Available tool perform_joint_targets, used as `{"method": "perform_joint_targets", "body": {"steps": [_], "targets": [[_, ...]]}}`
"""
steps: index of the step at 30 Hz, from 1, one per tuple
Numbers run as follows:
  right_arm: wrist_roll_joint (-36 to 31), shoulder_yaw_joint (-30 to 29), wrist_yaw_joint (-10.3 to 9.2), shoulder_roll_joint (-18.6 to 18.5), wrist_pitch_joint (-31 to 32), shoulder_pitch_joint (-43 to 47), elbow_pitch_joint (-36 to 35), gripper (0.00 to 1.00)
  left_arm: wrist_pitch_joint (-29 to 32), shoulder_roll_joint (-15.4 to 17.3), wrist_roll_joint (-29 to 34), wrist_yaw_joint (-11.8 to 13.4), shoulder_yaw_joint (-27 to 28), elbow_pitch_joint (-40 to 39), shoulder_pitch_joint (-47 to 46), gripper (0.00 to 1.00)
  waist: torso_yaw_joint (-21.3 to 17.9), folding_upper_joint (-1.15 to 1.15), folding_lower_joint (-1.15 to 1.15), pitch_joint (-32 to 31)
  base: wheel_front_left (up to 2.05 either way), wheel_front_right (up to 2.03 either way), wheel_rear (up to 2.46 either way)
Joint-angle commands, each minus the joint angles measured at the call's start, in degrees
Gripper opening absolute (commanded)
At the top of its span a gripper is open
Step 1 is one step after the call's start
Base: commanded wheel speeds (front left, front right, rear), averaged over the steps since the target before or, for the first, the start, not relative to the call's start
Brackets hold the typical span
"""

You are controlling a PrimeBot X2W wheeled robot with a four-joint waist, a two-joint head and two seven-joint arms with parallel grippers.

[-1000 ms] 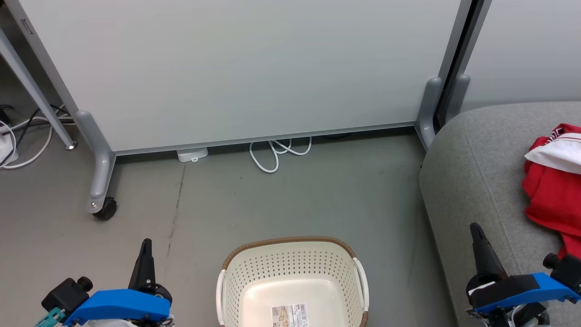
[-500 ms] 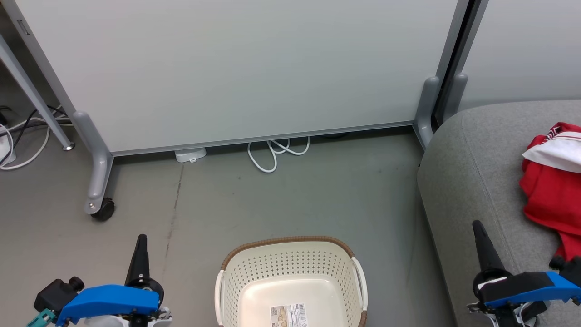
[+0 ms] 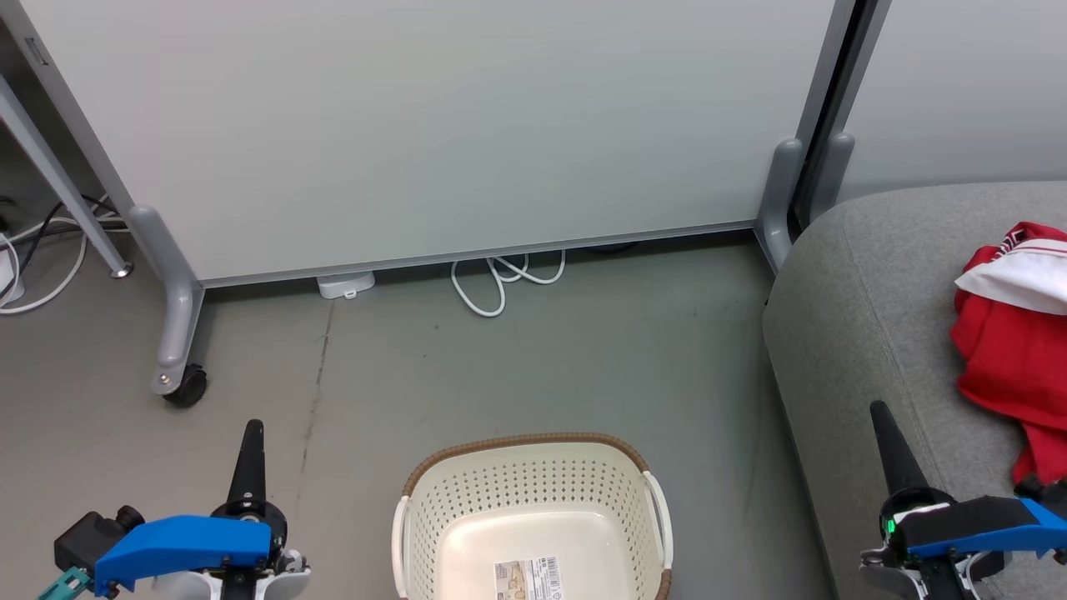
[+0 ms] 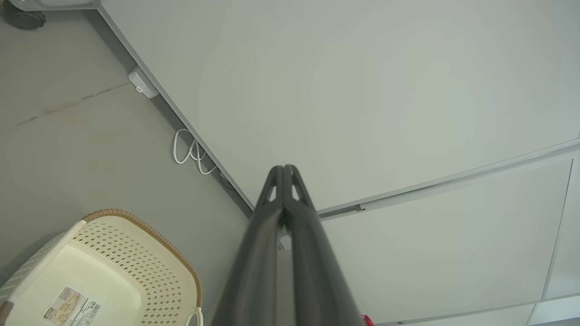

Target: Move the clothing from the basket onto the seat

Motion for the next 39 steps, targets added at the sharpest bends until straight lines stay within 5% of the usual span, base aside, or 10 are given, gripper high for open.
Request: {"method": "perform_joint_targets", "body": {"steps": [1,39], "targets": [[1.66,-0.14,0.02,-0.06,0.33,-1.45,-0.63,0.0,0.49,0.13,-1.24,-0.11,0.66,-0.8,-1.35,0.0,-0.03,0.0,0.0,0.01,0.0,0.0,0.0],[21.02,-0.89,0.02,-0.02,3.88,-1.78,-0.78,0.0,5.23,-0.83,-16.45,-0.18,4.04,-3.16,-1.98,0.0,-0.96,0.0,0.0,0.14,0.0,0.0,0.0]]}}
